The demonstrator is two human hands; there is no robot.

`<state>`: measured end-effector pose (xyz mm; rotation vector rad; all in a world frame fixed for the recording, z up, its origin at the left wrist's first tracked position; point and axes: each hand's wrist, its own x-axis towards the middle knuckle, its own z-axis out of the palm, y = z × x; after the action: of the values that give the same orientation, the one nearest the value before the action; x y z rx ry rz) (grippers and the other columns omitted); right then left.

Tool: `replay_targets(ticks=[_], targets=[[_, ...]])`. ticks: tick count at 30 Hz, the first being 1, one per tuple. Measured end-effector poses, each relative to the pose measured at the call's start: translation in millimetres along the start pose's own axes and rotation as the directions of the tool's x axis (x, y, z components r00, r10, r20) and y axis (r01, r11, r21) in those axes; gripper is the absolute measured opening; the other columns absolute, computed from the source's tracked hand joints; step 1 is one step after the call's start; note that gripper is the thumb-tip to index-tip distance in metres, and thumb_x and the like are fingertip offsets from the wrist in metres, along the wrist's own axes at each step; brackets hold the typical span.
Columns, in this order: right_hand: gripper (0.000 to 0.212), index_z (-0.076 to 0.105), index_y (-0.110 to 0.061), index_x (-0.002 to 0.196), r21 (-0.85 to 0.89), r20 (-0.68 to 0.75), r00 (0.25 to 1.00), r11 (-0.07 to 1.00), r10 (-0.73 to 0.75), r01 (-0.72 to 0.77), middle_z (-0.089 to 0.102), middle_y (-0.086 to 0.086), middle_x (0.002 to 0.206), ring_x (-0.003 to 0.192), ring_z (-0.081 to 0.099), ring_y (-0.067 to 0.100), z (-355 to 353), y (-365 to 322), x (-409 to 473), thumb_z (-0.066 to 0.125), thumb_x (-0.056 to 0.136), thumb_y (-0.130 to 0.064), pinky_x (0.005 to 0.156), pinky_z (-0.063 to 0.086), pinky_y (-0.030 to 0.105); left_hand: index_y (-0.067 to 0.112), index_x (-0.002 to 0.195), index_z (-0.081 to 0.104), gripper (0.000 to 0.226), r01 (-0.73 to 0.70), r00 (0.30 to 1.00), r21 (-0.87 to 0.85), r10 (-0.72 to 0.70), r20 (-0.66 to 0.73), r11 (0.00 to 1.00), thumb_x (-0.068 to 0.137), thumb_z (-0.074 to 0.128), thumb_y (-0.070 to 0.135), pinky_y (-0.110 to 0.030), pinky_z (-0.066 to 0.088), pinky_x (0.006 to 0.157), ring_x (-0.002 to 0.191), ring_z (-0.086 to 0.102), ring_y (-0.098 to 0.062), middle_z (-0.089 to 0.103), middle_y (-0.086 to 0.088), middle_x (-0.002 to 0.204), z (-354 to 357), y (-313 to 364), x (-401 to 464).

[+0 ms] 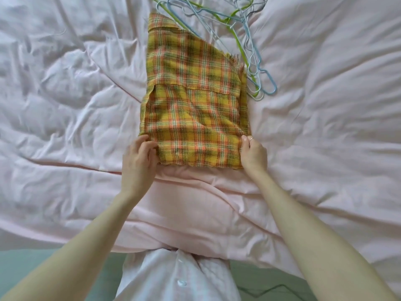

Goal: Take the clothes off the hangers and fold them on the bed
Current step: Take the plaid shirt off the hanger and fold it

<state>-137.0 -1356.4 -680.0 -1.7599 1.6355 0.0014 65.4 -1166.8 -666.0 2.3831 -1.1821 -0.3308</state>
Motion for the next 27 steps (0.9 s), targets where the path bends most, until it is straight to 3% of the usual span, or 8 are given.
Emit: replay_targets(ticks=[2, 4, 7, 10, 13, 18, 23, 27], targets=[[0.038, 0.060, -0.002, 0.094, -0.027, -0.039, 0.999, 1.000, -0.003, 0.002, 0.063, 0.021, 0.101, 0.098, 0.054, 0.037, 2.2, 3.4, -1.5, 0.033, 0.102, -0.028, 0.076, 0.036, 0.037, 0.002, 0.111, 0.055, 0.024, 0.266, 0.963, -0.176, -0.270, 0.004, 0.948, 0.093, 0.054, 0.018, -0.035, 0.040, 0.095, 0.110, 0.049, -0.031, 0.052, -0.014, 0.116, -2.8, 0.7, 3.0], [0.037, 0.063, -0.002, 0.102, 0.018, -0.093, 0.994, 0.999, 0.052, -0.051, 0.061, 0.020, 0.107, 0.105, 0.051, 0.035, 6.6, 10.4, -0.1, 0.039, 0.099, -0.030, 0.090, 0.038, 0.038, 0.006, 0.120, 0.046, 0.042, 0.595, 0.797, -0.399, -0.574, 0.186, 0.697, 0.091, 0.060, 0.032, -0.036, 0.048, 0.088, 0.104, 0.054, -0.024, 0.052, -0.006, 0.114, -6.0, 0.9, 10.7], [0.059, 0.058, -0.004, 0.113, 0.344, 0.044, 0.958, 0.896, 0.283, -0.281, 0.061, 0.012, 0.112, 0.104, 0.058, 0.025, 4.6, 16.8, 5.0, 0.056, 0.084, -0.056, 0.094, 0.047, 0.040, 0.009, 0.123, 0.051, 0.053, 0.792, 0.598, -0.521, -0.580, 0.554, 0.319, 0.085, 0.063, 0.045, -0.032, 0.053, 0.079, 0.098, 0.064, -0.018, 0.065, -0.003, 0.110, -8.5, -2.3, 22.5], [0.071, 0.057, -0.008, 0.121, 0.470, 0.392, 0.887, 0.776, 0.243, -0.420, 0.066, 0.002, 0.111, 0.101, 0.062, 0.015, -3.5, 14.2, 4.2, 0.066, 0.074, -0.061, 0.089, 0.051, 0.029, 0.016, 0.126, 0.055, 0.045, 0.797, 0.602, -0.517, -0.478, 0.639, 0.313, 0.087, 0.062, 0.038, -0.031, 0.052, 0.084, 0.102, 0.064, -0.015, 0.067, -0.001, 0.114, -9.5, -3.5, 31.0], [0.050, 0.062, -0.009, 0.117, 0.364, 0.586, 0.784, 0.798, 0.205, -0.481, 0.069, 0.000, 0.101, 0.091, 0.063, 0.013, -5.9, 4.8, 0.4, 0.070, 0.080, -0.042, 0.068, 0.046, 0.024, 0.013, 0.118, 0.058, 0.036, 0.872, 0.473, -0.467, -0.496, 0.728, 0.145, 0.087, 0.065, 0.029, -0.032, 0.054, 0.073, 0.094, 0.066, -0.018, 0.069, -0.005, 0.107, -13.0, 1.6, 36.7], [0.052, 0.061, -0.010, 0.118, 0.246, 0.654, 0.689, 0.773, 0.313, -0.585, 0.066, 0.006, 0.114, 0.105, 0.060, 0.023, -15.6, 1.5, -19.8, 0.076, 0.075, -0.036, 0.078, 0.050, 0.032, 0.013, 0.110, 0.055, 0.029, 0.952, 0.291, -0.296, -0.503, 0.814, 0.072, 0.086, 0.066, 0.025, -0.032, 0.054, 0.071, 0.085, 0.063, -0.018, 0.067, -0.007, 0.096, -38.6, 8.3, 24.7], [0.035, 0.061, -0.011, 0.109, 0.112, 0.795, 0.493, 0.713, 0.353, -0.692, 0.069, 0.004, 0.079, 0.064, 0.062, 0.015, -44.2, 3.9, -58.0, 0.072, 0.081, -0.027, 0.050, 0.045, 0.024, 0.007, 0.121, 0.051, 0.043, 0.992, 0.124, -0.109, -0.438, 0.890, 0.059, 0.085, 0.067, 0.024, -0.025, 0.055, 0.053, 0.081, 0.061, -0.019, 0.064, -0.011, 0.098, -73.6, 9.6, 1.8], [0.032, 0.059, -0.011, 0.116, 0.216, 0.793, 0.515, 0.640, 0.325, -0.737, 0.073, 0.006, 0.082, 0.069, 0.070, 0.018, -61.6, -11.4, -69.7, 0.065, 0.086, -0.021, 0.066, 0.058, 0.031, 0.002, 0.114, 0.055, 0.039, 0.980, 0.174, -0.102, -0.491, 0.854, 0.170, 0.084, 0.069, 0.023, -0.022, 0.054, 0.048, 0.076, 0.061, -0.020, 0.064, -0.015, 0.095, -97.1, 17.5, 17.8]])
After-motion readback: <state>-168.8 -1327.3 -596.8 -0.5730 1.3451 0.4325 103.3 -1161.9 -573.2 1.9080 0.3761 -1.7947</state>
